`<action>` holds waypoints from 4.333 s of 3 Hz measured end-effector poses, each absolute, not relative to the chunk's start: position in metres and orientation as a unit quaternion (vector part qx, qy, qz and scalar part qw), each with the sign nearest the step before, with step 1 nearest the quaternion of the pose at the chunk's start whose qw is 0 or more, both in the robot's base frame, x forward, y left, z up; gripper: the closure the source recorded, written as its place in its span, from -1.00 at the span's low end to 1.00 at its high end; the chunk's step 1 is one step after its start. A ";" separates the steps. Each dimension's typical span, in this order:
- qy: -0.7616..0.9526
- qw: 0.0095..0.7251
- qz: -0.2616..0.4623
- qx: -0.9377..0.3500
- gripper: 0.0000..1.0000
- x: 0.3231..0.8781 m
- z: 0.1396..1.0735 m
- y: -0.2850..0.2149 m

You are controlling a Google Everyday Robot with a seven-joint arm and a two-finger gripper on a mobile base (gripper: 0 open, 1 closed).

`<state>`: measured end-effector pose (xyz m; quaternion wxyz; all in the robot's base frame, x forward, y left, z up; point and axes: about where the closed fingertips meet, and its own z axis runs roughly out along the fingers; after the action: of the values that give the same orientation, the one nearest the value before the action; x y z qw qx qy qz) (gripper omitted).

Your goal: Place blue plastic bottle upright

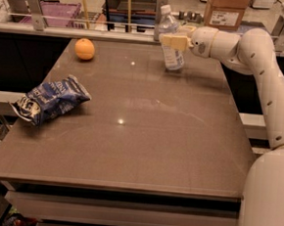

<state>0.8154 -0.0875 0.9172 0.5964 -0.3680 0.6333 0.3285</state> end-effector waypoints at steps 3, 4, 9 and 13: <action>0.633 0.596 0.329 -0.368 1.00 0.815 0.920 -0.087; 0.633 0.596 0.329 -0.368 1.00 0.815 0.920 -0.087; 0.637 0.594 0.314 -0.377 1.00 0.811 0.936 -0.090; 0.604 0.618 0.348 -0.363 1.00 0.804 0.966 -0.089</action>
Offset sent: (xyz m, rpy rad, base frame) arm 0.0026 -0.0309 -0.0356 0.0800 0.0075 -0.0431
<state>0.8043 -0.0886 0.9660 0.6182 -0.3626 0.6044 0.3478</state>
